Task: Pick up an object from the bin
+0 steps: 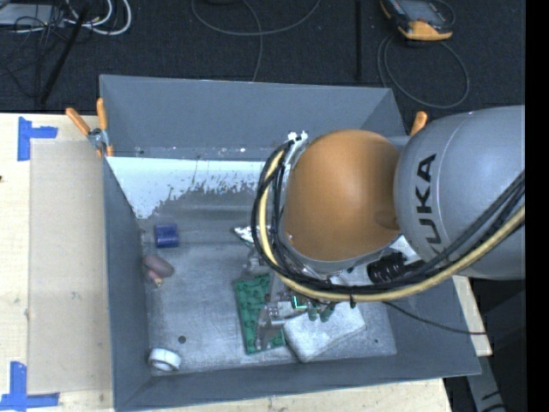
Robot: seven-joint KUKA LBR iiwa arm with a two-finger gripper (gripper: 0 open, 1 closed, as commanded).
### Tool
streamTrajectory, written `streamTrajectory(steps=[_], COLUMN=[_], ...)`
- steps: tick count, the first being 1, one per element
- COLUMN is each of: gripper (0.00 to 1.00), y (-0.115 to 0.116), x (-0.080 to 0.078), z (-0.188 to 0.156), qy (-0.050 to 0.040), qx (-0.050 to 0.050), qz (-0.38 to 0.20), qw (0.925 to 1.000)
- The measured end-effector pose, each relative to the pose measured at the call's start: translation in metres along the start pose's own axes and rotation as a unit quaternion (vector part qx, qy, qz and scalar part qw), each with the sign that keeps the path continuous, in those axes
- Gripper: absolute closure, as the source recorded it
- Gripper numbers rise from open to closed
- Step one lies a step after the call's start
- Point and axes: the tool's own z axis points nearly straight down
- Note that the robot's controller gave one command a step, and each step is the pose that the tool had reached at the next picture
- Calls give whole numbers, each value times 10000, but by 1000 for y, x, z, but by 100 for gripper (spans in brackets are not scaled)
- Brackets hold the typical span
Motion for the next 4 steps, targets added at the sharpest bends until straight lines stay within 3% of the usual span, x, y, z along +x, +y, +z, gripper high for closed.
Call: streamTrajectory(steps=[1, 3, 4], gripper=[0, 0, 100], y=[-74, -70, -70], x=[-22, -24, -24], z=[156, 160, 159], qy=[-76, -88, -81], qx=[-35, -19, -23], qz=[456, 541, 548], qw=[9989, 9985, 9985])
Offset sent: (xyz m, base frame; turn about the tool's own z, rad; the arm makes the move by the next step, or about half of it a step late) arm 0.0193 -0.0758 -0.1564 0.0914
